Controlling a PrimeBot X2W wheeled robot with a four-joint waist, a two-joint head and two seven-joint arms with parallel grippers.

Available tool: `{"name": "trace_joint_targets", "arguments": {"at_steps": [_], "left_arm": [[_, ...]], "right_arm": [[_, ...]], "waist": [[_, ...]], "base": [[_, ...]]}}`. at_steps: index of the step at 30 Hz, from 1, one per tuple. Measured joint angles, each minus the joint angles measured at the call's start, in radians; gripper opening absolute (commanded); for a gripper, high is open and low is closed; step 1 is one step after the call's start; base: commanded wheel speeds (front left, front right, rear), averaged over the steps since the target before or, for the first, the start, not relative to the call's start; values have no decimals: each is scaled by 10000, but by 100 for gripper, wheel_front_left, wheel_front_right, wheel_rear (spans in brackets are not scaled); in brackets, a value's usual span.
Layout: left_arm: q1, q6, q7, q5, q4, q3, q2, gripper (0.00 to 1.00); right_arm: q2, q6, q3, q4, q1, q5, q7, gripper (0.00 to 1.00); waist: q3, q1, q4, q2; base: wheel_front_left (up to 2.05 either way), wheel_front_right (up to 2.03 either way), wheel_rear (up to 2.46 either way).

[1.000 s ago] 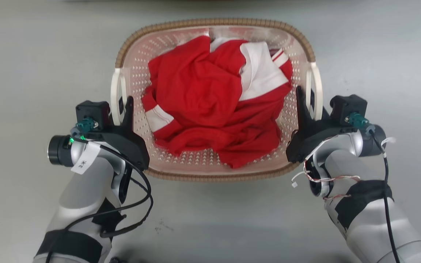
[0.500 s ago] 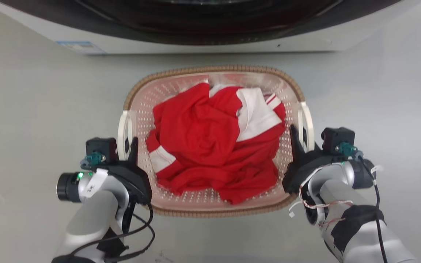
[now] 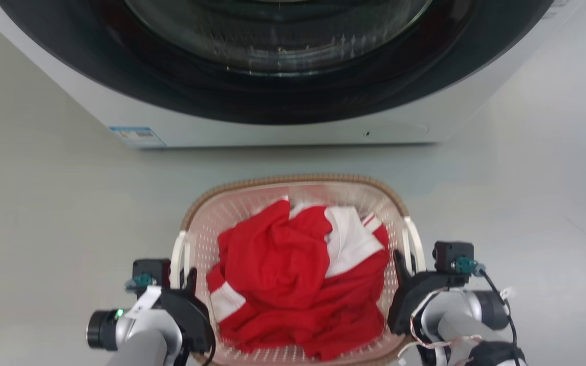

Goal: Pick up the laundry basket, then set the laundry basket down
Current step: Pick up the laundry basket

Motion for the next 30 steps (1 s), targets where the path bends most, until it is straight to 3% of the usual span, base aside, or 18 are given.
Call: {"name": "trace_joint_targets", "arguments": {"at_steps": [15,30], "left_arm": [[1843,-92,834,-485,217,-846,82,0],[3105,-90,1465,-1060,209,-1329,134,0]], "right_arm": [[2,-77,1243,-8,1776,1574,1074,0],[6,-84,1958,6,3003,2614,1442,0]], "waist": [[-2259,0,-274,-1],[-4226,1,-422,-1]], "base": [[0,0,0],[0,0,0]]}}
